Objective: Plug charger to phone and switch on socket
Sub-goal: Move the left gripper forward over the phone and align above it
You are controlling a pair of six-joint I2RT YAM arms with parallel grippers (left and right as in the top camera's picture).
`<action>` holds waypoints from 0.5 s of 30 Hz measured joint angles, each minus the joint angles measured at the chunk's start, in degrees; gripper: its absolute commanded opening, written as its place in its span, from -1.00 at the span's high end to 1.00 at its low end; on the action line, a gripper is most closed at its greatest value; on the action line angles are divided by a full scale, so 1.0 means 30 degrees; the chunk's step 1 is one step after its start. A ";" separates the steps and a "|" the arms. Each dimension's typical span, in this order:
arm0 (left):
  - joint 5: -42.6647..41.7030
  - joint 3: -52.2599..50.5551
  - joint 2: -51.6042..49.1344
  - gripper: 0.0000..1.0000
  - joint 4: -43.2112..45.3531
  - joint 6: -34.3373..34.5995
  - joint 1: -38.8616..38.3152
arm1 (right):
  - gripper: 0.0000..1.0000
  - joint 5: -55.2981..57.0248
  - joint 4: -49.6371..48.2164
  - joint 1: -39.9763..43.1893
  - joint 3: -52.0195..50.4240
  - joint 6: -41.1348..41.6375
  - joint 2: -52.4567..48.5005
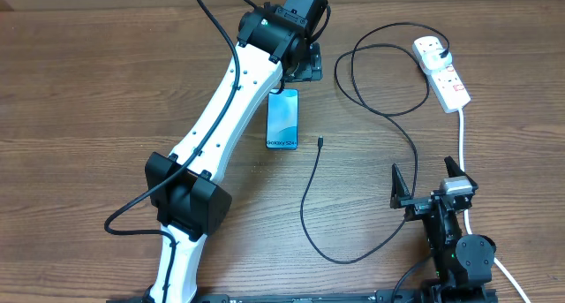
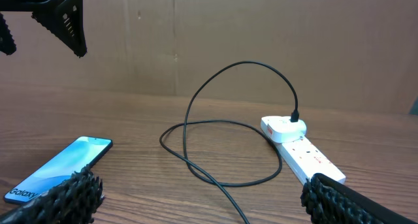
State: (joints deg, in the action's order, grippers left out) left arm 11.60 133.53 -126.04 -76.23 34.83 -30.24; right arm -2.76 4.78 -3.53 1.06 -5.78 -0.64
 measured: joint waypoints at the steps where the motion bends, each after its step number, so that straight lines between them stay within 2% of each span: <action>1: 0.0000 0.0000 -0.0029 -1.00 0.0000 0.0000 0.0000 | -1.00 0.0000 0.0007 0.0000 0.0000 -0.0007 0.0007; 15: -0.1151 -0.0073 -0.3082 -1.00 -0.0430 -0.1479 0.0219 | -1.00 0.0000 0.0015 0.0000 0.0000 -0.0015 0.0000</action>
State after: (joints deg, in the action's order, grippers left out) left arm 8.14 133.32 -135.28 -77.52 30.39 -29.58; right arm -2.76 4.82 -3.53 1.06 -5.82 -0.64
